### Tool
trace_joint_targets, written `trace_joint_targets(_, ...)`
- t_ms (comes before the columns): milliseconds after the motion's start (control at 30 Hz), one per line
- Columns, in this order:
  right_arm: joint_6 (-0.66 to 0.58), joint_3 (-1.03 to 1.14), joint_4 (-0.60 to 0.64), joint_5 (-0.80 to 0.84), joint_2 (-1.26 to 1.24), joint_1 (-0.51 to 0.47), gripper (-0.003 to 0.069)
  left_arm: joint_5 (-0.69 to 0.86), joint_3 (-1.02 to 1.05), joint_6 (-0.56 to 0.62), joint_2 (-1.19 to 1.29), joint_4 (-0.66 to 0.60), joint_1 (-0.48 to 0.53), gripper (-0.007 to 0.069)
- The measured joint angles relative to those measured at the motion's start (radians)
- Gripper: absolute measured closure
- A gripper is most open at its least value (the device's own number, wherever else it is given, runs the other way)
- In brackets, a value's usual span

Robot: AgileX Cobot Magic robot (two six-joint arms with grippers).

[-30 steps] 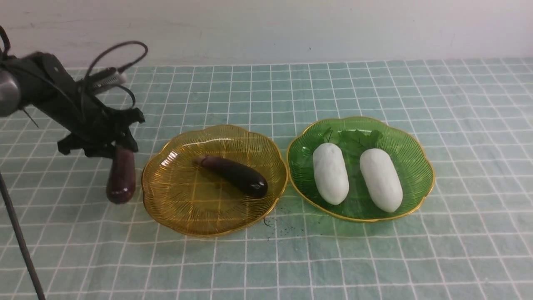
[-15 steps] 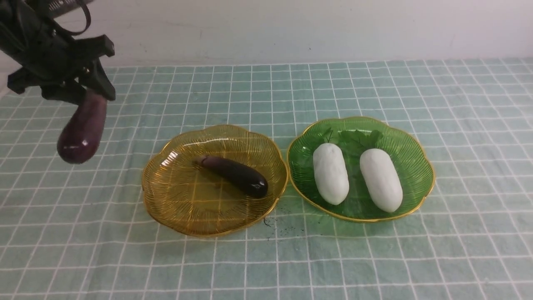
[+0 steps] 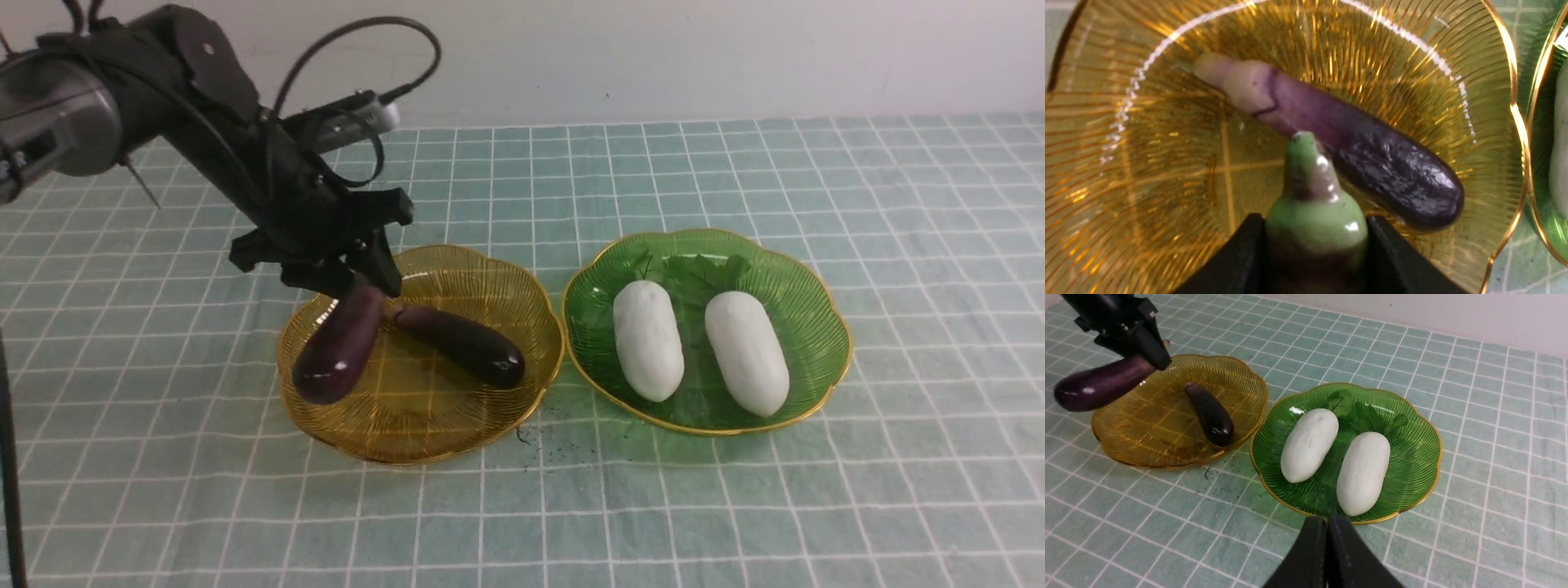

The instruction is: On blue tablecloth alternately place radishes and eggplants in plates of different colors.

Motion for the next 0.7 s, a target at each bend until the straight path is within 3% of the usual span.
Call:
trace_joint_targets(200,-0.001,0.000,0.004,0.008,0.002,0.000,0.0674,-0.019,0.000,0.000,0.014,0.019,-0.011,0.0342)
trace_joint_targets(467,-0.039,0.000,-0.002,0.094,-0.065,0.000,0.0674,-0.021,0.000,0.000,0.014,0.021,-0.011,0.0206)
trace_joint_targets(700,-0.048,0.006,-0.016,0.107,-0.210,0.000,0.0674,-0.008,0.000,0.000,0.014,0.021,-0.011,0.0177)
